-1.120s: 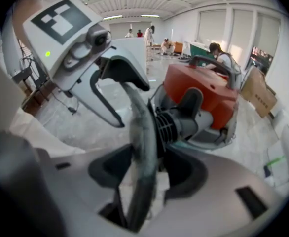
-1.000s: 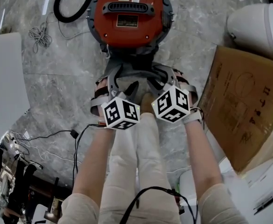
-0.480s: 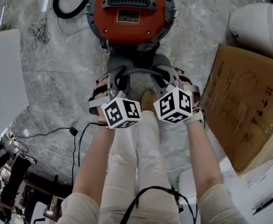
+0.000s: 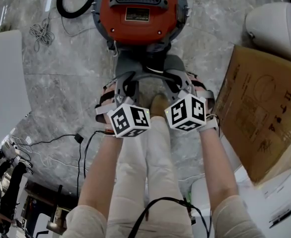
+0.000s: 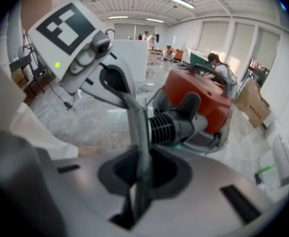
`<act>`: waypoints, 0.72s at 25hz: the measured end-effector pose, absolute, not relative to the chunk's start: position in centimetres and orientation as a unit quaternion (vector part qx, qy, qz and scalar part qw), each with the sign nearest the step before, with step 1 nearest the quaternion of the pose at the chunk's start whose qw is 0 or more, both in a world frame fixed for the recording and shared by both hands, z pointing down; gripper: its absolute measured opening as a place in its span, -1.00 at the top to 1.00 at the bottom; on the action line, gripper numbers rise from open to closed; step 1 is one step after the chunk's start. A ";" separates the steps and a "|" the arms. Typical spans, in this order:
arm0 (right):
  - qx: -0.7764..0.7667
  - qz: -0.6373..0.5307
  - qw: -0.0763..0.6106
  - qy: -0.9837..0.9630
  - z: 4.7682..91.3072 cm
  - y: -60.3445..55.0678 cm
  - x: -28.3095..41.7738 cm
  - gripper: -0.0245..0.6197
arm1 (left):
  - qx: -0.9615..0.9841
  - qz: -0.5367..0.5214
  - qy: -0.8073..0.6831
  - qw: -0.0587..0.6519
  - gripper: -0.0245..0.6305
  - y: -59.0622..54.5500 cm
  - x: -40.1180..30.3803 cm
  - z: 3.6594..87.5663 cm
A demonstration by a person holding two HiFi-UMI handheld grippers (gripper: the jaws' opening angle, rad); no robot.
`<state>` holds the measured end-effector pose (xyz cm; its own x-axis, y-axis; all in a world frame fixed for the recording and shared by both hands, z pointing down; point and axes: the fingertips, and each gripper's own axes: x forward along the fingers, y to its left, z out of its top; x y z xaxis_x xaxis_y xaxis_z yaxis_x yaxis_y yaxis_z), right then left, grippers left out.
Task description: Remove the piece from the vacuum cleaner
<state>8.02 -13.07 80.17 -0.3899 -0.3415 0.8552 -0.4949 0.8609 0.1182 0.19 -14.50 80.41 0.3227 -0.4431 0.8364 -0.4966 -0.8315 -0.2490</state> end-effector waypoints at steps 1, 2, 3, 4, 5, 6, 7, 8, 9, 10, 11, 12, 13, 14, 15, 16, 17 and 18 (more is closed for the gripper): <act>0.252 0.075 0.493 -0.829 80.2 -13.1 8.0 0.79 | 0.813 0.505 -0.289 0.027 0.81 -14.5 0.2 80.4; 0.253 0.073 0.494 -0.829 80.1 -13.1 8.0 0.80 | 0.812 0.505 -0.290 0.027 0.81 -14.4 0.2 80.4; 0.254 0.072 0.495 -0.828 80.1 -13.1 8.1 0.80 | 0.812 0.505 -0.291 0.027 0.81 -14.3 0.2 80.3; 0.254 0.071 0.495 -0.828 80.1 -13.1 8.1 0.80 | 0.812 0.505 -0.292 0.028 0.81 -14.2 0.2 80.3; 0.254 0.069 0.496 -0.827 80.0 -13.0 8.0 0.80 | 0.811 0.505 -0.294 0.030 0.81 -14.2 0.1 80.3; 0.252 0.067 0.497 -0.828 80.0 -12.9 7.9 0.80 | 0.810 0.505 -0.296 0.033 0.81 -14.1 0.0 80.3; 0.249 0.065 0.497 -0.829 79.9 -12.7 7.7 0.80 | 0.809 0.505 -0.298 0.036 0.81 -14.1 -0.1 80.3; 0.246 0.063 0.497 -0.830 79.9 -12.5 7.5 0.80 | 0.809 0.504 -0.299 0.040 0.81 -14.0 -0.3 80.3; 0.245 0.062 0.496 -0.831 79.8 -12.2 7.4 0.81 | 0.809 0.504 -0.300 0.043 0.82 -13.8 -0.4 80.3; 0.247 0.063 0.494 -0.831 79.8 -12.0 7.3 0.80 | 0.809 0.504 -0.300 0.043 0.81 -13.7 -0.5 80.2; 0.250 0.066 0.492 -0.831 79.8 -11.9 7.3 0.81 | 0.809 0.505 -0.300 0.040 0.81 -13.6 -0.6 80.2; 0.253 0.067 0.491 -0.831 79.7 -11.9 7.2 0.80 | 0.808 0.506 -0.299 0.039 0.81 -13.5 -0.6 80.2; 0.253 0.067 0.490 -0.831 79.7 -11.9 7.2 0.80 | 0.808 0.506 -0.300 0.039 0.81 -13.4 -0.6 80.2; 0.252 0.066 0.490 -0.832 79.7 -11.8 7.1 0.81 | 0.808 0.505 -0.302 0.043 0.81 -13.4 -0.7 80.2; 0.250 0.064 0.490 -0.832 79.7 -11.7 7.0 0.81 | 0.807 0.504 -0.304 0.047 0.82 -13.3 -0.9 80.2; 0.248 0.061 0.491 -0.833 79.7 -11.6 6.9 0.80 | 0.807 0.503 -0.305 0.049 0.82 -13.2 -1.0 80.3; 0.246 0.059 0.491 -0.833 79.7 -11.5 6.8 0.81 | 0.806 0.504 -0.306 0.050 0.81 -13.1 -1.1 80.3; 0.245 0.058 0.492 -0.833 79.7 -11.3 6.7 0.80 | 0.806 0.505 -0.305 0.050 0.81 -12.8 -1.2 80.4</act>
